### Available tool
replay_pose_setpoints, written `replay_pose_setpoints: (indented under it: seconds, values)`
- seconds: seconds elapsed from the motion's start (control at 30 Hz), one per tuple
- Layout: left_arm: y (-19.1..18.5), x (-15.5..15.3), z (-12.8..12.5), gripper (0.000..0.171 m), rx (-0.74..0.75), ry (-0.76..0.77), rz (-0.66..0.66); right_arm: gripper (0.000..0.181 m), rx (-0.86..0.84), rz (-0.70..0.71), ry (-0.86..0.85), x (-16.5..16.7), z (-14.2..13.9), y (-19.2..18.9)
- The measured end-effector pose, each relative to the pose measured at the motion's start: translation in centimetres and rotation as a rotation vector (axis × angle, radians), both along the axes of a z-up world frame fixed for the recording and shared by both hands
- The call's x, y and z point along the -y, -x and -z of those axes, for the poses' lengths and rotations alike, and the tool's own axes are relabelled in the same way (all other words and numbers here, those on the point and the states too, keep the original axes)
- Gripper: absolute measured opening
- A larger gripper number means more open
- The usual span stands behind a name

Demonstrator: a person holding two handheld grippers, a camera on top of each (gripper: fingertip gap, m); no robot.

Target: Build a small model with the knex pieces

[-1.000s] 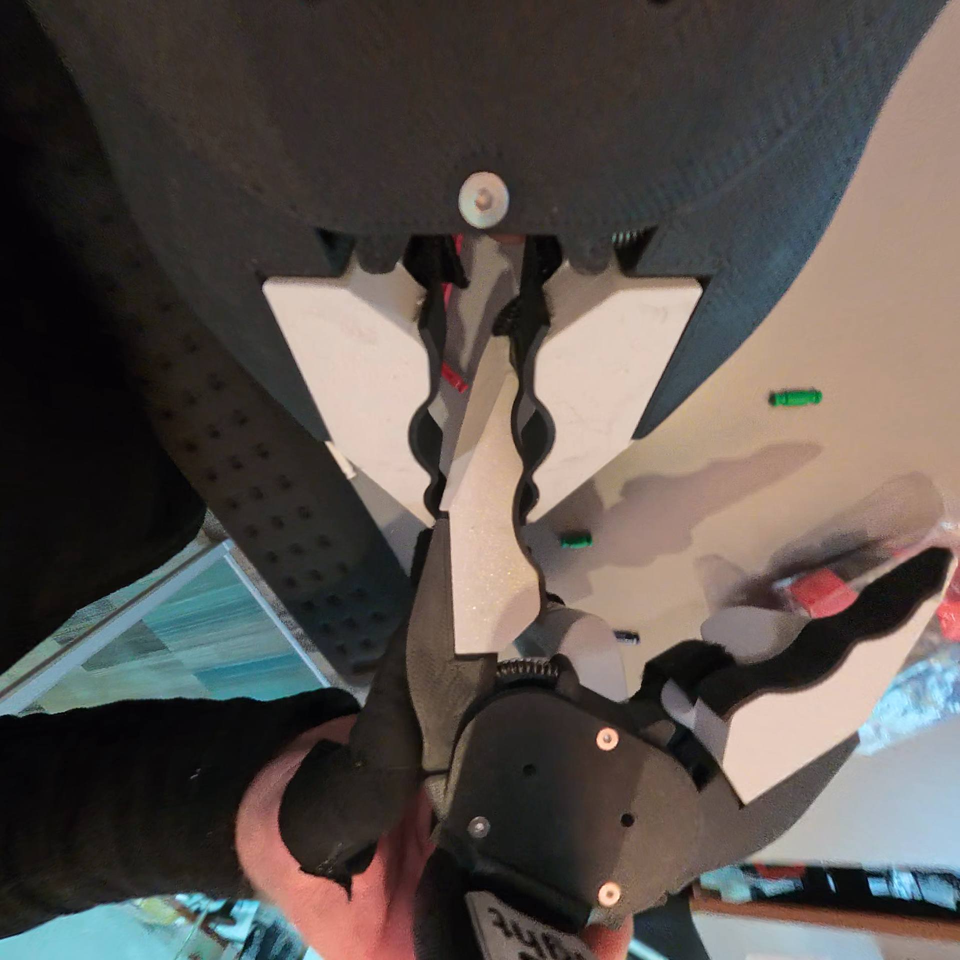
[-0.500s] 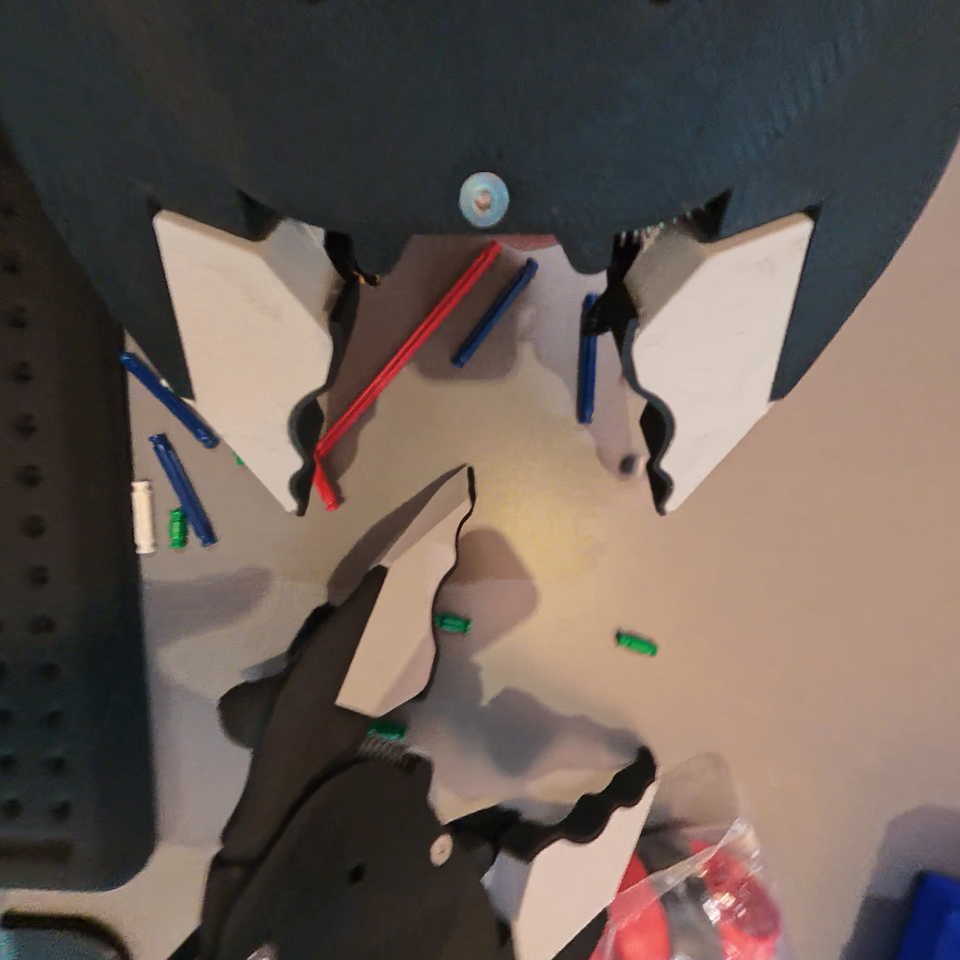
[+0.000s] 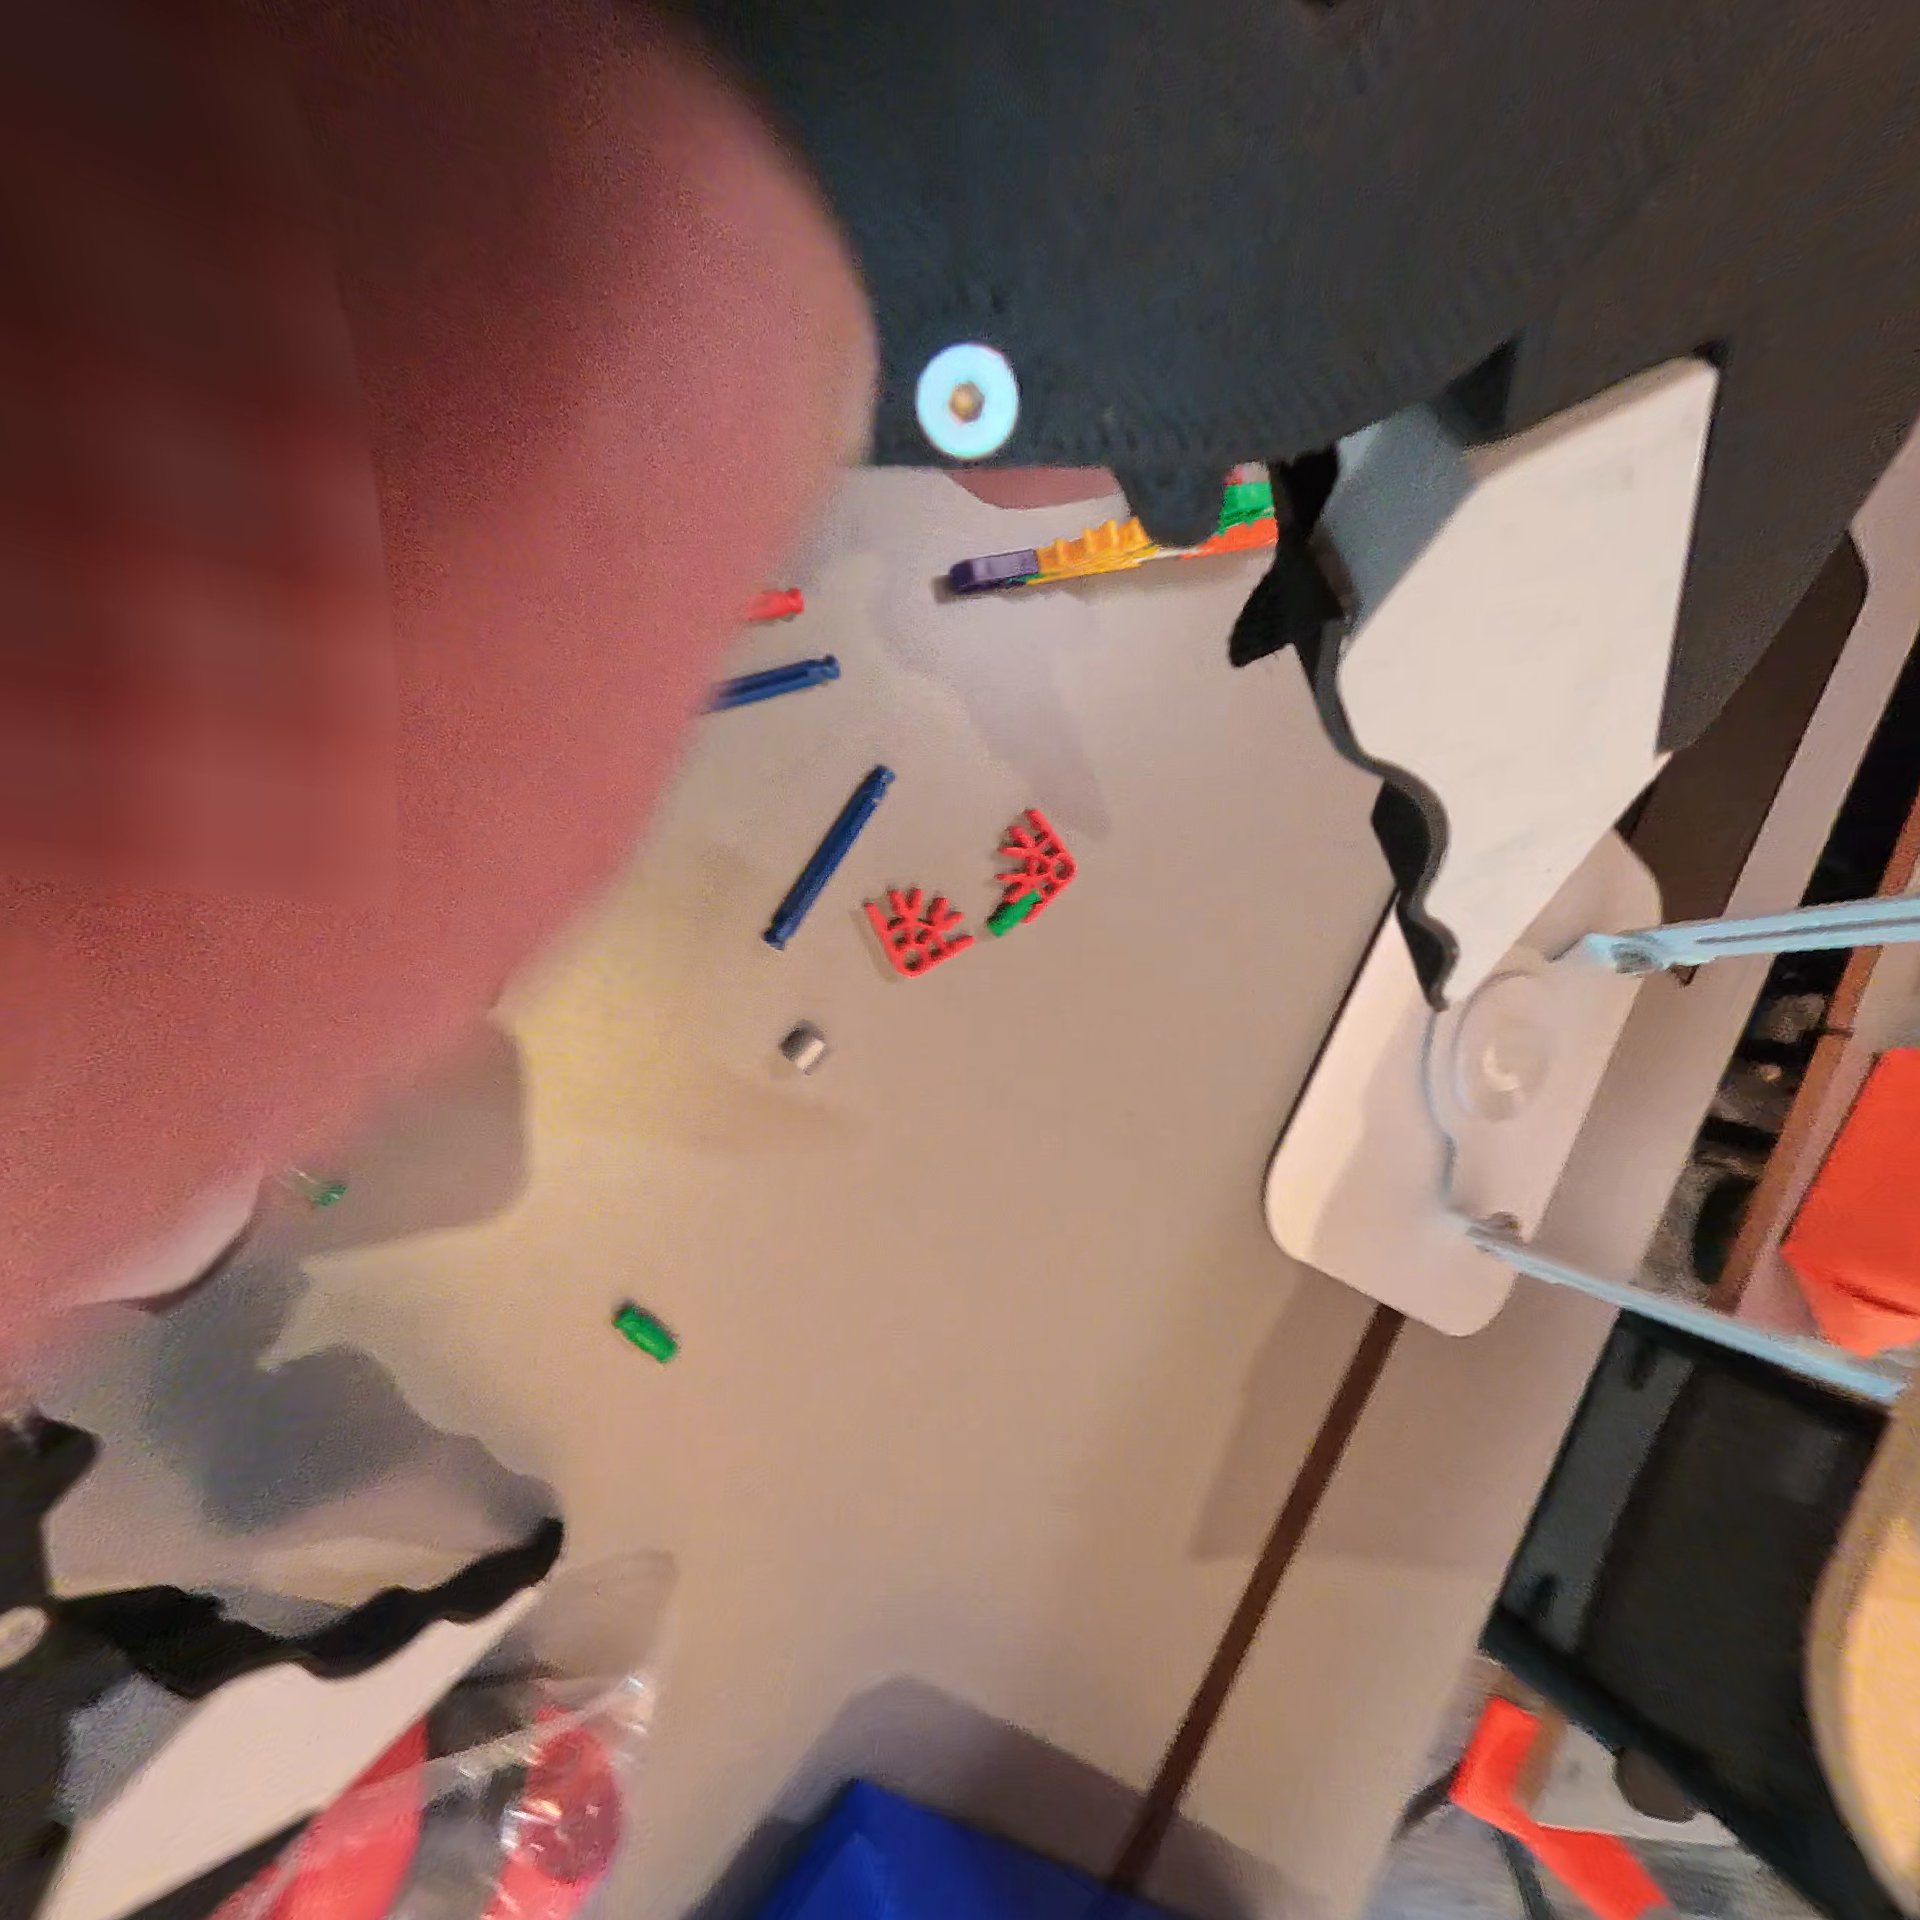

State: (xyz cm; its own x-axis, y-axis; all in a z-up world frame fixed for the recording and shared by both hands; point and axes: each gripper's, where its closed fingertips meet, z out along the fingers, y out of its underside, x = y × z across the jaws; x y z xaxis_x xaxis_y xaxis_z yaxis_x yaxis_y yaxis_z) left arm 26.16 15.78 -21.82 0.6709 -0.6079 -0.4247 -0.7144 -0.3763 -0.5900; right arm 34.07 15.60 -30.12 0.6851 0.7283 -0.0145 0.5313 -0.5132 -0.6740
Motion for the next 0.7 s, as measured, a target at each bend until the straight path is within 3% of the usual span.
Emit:
replay_pose_setpoints:
  seconds: [0.03, 0.33, 0.53, 0.7]
  values:
    - [0.5, -0.4, -0.2, 0.158, -0.016, -0.019, -0.023, 0.155, 0.000, 0.000, 0.000, 0.0, 0.0, 0.0]
    - [1.4, -1.8, -1.0, 0.154, 0.024, -0.095, -0.085, 0.155, 0.000, 0.000, 0.000, 0.0, 0.0, 0.0]
    - [1.0, -2.3, -2.2, 0.144, 0.037, -0.158, -0.045, 0.155, 0.000, 0.000, 0.000, 0.0, 0.0, 0.0]
    - [1.5, -2.3, -0.2, 0.145, 0.002, -0.107, -0.048, 0.155, 0.000, 0.000, 0.000, 0.0, 0.0, 0.0]
